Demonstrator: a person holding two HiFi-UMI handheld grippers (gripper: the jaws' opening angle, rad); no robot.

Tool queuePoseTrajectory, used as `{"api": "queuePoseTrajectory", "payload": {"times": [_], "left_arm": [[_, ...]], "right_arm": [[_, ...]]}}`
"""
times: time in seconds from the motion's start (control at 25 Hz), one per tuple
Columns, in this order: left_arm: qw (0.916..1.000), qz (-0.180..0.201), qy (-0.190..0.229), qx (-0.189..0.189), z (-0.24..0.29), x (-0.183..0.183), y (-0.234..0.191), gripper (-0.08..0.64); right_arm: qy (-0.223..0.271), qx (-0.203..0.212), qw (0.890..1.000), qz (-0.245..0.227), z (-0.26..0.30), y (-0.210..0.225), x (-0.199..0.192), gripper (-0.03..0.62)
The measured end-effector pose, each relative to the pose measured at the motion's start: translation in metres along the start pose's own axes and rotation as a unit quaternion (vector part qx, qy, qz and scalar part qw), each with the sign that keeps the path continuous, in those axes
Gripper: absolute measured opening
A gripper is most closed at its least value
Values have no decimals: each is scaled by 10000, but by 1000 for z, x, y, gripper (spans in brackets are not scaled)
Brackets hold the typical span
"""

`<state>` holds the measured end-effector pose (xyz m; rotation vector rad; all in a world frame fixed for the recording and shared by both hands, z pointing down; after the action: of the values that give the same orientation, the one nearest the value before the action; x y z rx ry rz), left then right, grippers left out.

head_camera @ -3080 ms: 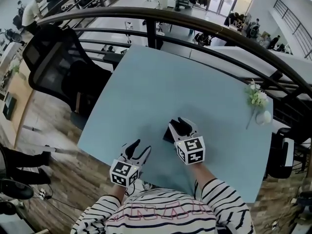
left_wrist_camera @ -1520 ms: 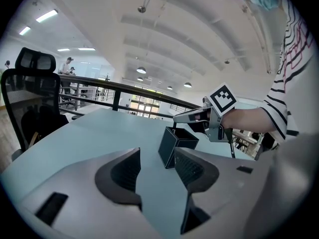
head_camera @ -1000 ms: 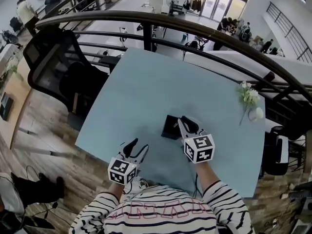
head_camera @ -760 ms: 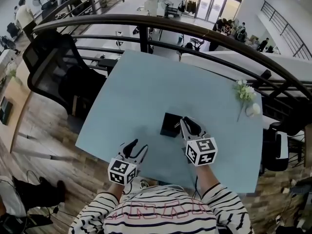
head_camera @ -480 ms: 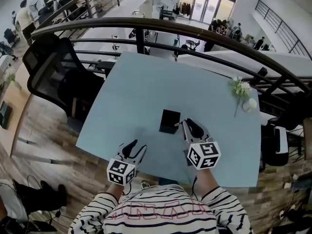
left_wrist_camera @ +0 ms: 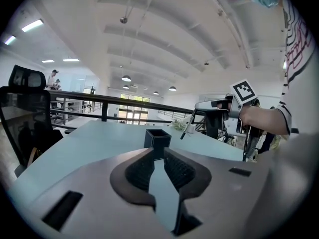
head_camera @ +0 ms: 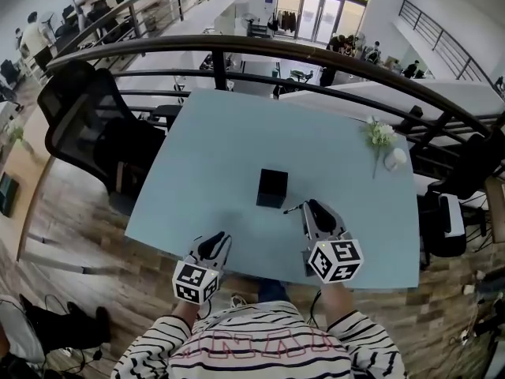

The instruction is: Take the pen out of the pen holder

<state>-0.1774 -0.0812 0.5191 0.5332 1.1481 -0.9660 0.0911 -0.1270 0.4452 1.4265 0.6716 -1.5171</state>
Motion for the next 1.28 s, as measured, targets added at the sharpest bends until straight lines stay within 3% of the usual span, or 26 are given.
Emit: {"api": "queuePoseTrajectory", "payload": {"times": [0.6,0.92,1.28], "left_arm": [[10000,7,-37,72,-62,-22,11,32],[9994,-67,105,325,-65,-20,18,31],[9984,-177,163,521,-58,-10,54,31]], "right_arm": [[-279,69,9995,136,-46,-45,-38,69],[-533,365,9979,92,-53,-46,-52,69],[-859,752,9935,10,-73,-34,-60,69]]}}
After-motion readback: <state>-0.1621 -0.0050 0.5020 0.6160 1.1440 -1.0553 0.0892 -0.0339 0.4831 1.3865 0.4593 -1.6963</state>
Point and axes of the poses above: the fingertips, and each gripper's own axes: z forward along the fingers, y to its right, x out of its top, the point moved 7 cm from there along -z, backward along the fingers, and after that the axes turned 5 degrees about x, right-handed, at the moved point
